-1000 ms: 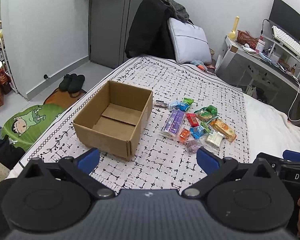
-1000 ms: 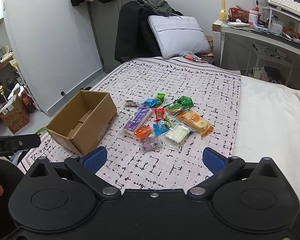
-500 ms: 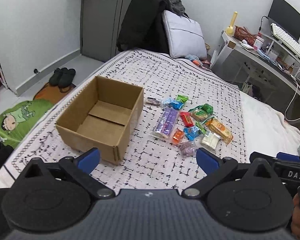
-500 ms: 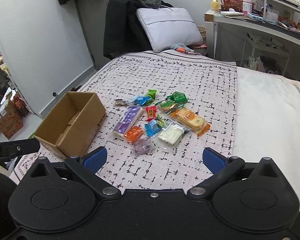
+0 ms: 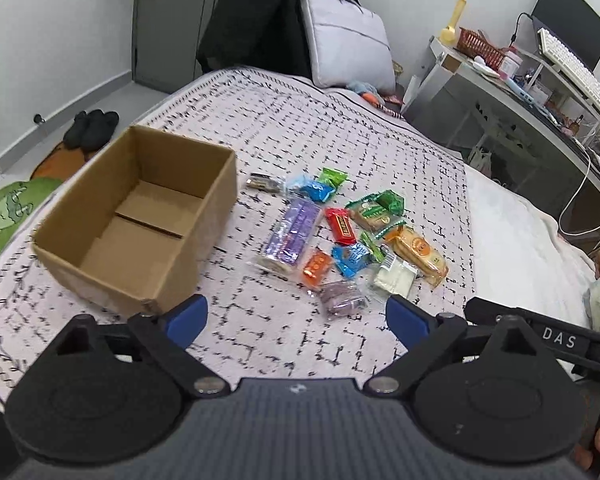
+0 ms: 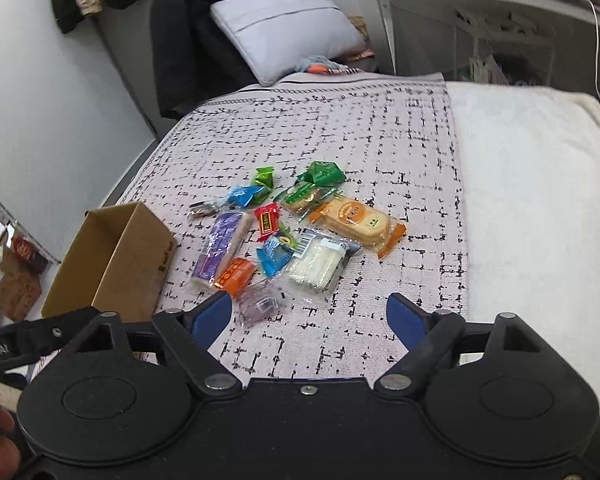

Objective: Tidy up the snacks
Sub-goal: 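Reach both tools toward the snack pile and close on two packs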

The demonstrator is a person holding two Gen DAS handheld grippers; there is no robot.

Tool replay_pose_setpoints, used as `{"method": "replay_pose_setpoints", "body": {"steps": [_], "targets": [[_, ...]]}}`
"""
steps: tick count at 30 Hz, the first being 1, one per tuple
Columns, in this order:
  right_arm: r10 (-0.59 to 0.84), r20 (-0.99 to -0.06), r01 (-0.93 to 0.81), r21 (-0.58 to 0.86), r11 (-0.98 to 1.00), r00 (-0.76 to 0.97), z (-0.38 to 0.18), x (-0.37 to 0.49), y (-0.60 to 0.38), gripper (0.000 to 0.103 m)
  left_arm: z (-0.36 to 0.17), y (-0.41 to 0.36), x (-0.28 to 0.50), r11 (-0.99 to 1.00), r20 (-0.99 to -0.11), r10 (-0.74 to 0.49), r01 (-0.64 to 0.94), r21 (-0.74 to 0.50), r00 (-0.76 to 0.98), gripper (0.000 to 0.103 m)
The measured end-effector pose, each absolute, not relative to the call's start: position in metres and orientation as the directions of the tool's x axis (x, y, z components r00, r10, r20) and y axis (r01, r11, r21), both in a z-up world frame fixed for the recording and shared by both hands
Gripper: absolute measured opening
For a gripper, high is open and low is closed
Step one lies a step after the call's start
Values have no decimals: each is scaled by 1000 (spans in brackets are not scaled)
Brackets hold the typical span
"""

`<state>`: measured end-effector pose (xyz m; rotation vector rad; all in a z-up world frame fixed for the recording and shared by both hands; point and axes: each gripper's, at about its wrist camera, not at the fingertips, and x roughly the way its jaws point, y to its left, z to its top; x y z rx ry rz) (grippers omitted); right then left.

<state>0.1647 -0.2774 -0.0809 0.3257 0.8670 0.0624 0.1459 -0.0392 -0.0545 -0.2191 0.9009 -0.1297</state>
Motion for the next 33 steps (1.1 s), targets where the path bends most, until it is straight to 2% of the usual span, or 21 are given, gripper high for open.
{"method": "replay_pose_setpoints", "body": {"steps": [8, 14, 19, 21, 31, 33], "targets": [[206, -763, 130, 355, 926, 613, -110, 196, -285, 69, -78, -62, 178, 966, -788, -211, -1, -259, 579, 89], [197, -775, 202, 385, 900, 600, -128, 215, -295, 69, -102, -76, 200, 963, -812, -210, -28, -267, 544, 84], [208, -788, 236, 406, 883, 579, -145, 233, -297, 69, -128, -86, 218, 956, -841, -222, -58, -286, 493, 71], [213, -794, 253, 416, 873, 570, -153, 240, -298, 69, -137, -90, 225, 954, -850, -225, -70, -292, 477, 69], [261, -811, 309, 466, 829, 523, -186, 271, -303, 69, -174, -109, 254, 943, -876, -241, -114, -314, 417, 69], [277, -806, 300, 478, 826, 523, -188, 273, -301, 69, -180, -111, 258, 941, -881, -242, -122, -315, 406, 65]]}}
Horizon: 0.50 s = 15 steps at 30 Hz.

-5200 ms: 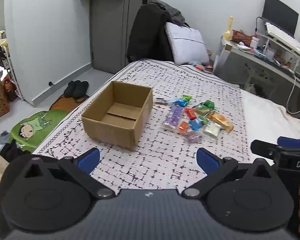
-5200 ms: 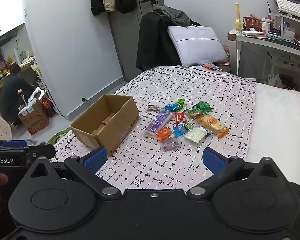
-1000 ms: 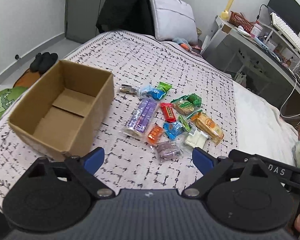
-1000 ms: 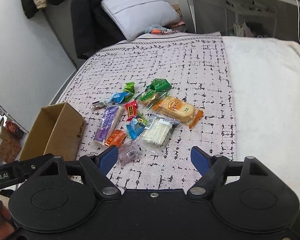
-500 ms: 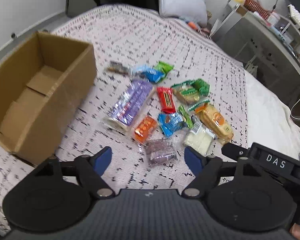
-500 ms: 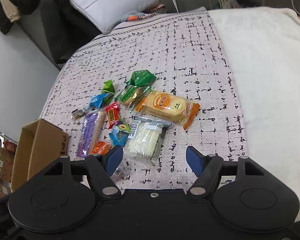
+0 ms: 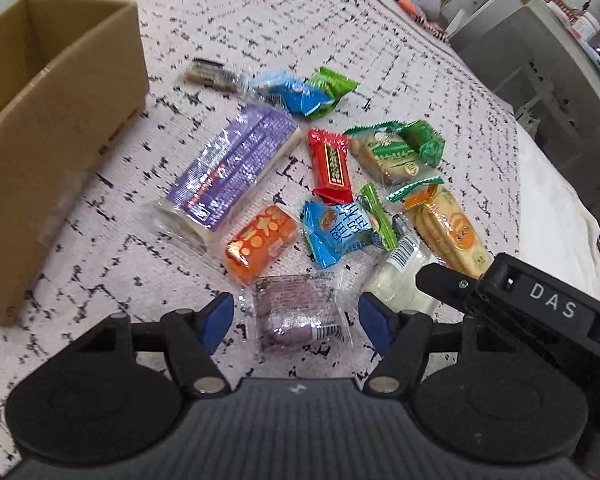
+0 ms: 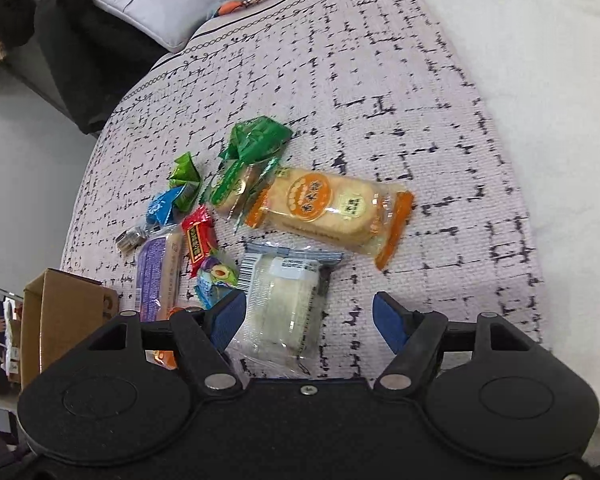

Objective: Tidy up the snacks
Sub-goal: 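Reach both tools toward the snack pile and close on two packs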

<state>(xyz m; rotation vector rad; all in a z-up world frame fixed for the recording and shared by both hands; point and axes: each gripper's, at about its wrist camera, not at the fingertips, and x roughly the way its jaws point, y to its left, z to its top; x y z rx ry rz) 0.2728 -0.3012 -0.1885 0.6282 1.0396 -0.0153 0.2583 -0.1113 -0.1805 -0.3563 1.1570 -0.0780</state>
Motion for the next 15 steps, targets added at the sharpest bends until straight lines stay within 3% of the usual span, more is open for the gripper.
{"method": "replay_pose_setpoints", "body": {"steps": [7, 12, 14, 15], "targets": [[265, -818, 271, 445, 853, 510, -195, 283, -293, 71, -192, -114, 264, 940, -888, -229, -147, -308, 399, 47], [247, -823, 240, 413, 879, 511, -194, 285, -286, 71, -188, -112, 265, 941, -887, -236, -134, -310, 397, 42], [231, -827, 224, 389, 894, 513, -194, 286, -282, 64, -186, -110, 264, 945, -890, -224, -135, -299, 398, 41], [231, -826, 209, 382, 900, 515, -194, 286, -280, 51, -185, -109, 263, 946, -890, -218, -136, -293, 400, 40]]}}
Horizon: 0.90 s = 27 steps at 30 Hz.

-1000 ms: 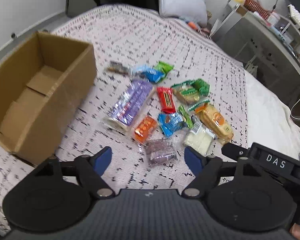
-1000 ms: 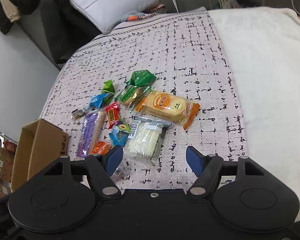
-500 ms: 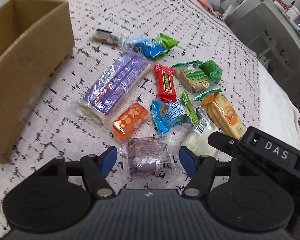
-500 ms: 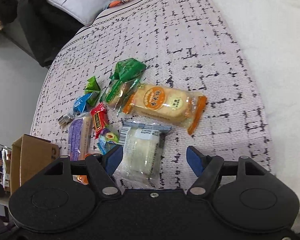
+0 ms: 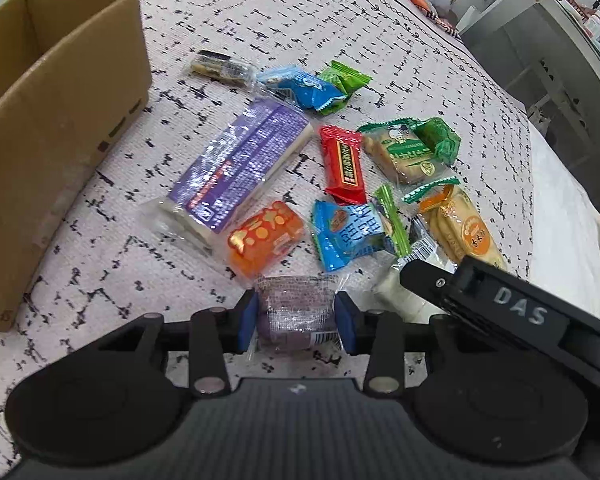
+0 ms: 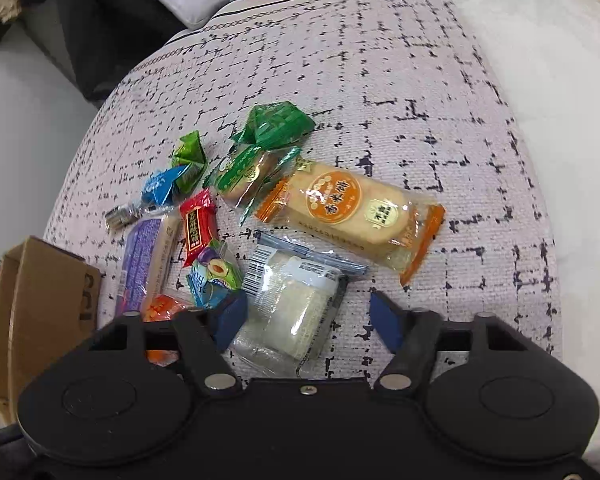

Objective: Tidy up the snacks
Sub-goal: 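Reach both tools toward the snack pile and close on two packs, then carry the purple pack with the left tool while the right tool carries the white bun pack into the box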

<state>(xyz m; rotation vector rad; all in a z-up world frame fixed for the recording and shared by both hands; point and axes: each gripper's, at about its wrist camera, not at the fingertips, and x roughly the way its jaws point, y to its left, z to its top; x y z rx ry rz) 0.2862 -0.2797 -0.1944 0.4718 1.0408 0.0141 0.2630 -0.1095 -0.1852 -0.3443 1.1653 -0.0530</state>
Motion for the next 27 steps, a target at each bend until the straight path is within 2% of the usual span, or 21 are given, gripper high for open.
{"method": "replay_pose_setpoints", "body": {"steps": [1, 10, 27], "targets": [[247, -822, 190, 390, 901, 514, -195, 286, -278, 44, -184, -109, 261, 947, -890, -216, -136, -291, 401, 40], [253, -804, 169, 397, 902, 539, -177, 274, -276, 33, -155, -98, 242, 957, -872, -191, -112, -268, 451, 38], [240, -740, 89, 375, 923, 628, -129, 237, -246, 31, -99, -58, 201, 954, -817, -176, -110, -279, 549, 38]]}}
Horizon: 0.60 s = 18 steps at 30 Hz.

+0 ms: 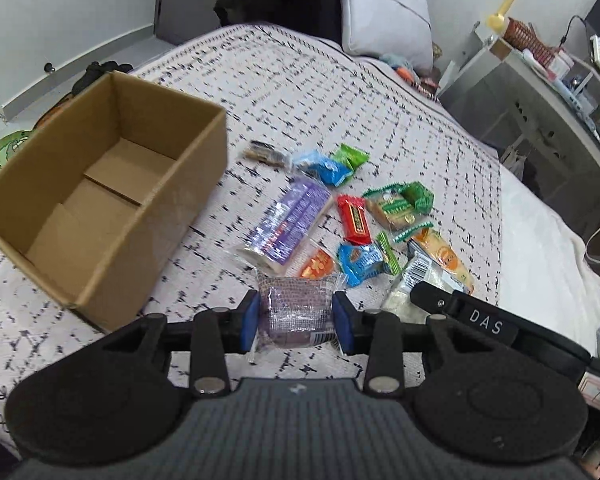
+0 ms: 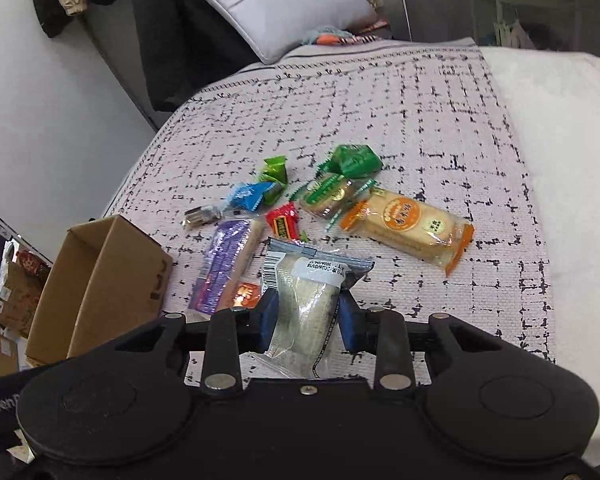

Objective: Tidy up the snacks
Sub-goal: 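Carry the purple pack with the left tool while the right tool carries the white bun pack into the box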

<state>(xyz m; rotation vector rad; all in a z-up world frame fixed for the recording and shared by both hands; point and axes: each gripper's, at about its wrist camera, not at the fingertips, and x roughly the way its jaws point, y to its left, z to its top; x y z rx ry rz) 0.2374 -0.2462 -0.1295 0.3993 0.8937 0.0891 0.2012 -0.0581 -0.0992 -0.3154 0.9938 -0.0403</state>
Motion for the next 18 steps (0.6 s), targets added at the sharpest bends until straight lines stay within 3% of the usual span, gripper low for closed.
{"method": "replay_pose_setpoints", "body": {"steps": [18], "targets": [[263, -680, 20, 378, 926, 684, -93, 232, -191, 31, -50, 17, 190, 939, -757, -140, -156, -305, 638, 38]]}}
